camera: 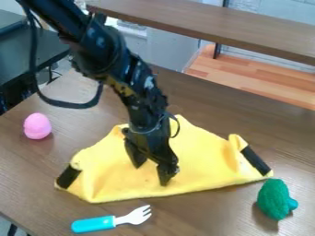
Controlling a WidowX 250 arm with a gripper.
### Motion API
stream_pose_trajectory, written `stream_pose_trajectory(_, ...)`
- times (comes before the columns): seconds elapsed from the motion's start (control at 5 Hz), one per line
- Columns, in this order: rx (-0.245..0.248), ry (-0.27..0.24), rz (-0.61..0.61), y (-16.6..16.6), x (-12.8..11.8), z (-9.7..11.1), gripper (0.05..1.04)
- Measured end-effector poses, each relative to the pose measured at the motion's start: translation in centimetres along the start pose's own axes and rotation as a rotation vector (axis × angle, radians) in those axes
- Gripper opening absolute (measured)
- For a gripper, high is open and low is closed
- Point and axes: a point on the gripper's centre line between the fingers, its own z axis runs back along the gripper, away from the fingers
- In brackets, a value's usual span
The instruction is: Slide the cloth up and down across the table
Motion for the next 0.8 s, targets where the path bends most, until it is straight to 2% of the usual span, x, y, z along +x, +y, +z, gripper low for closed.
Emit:
stream_pose_trajectory(0.2, -0.012, 0.014, -0.025, -0.3, -1.1, 0.2, 0.999)
stream_pose_trajectory(0.4, 0.007, 0.003, -0.029, -0.4, -0.6, 0.0, 1.002)
stream_pose_trajectory(0.8, 0.056, -0.057, 0.083, 0.8, 5.1, -0.7, 1.001)
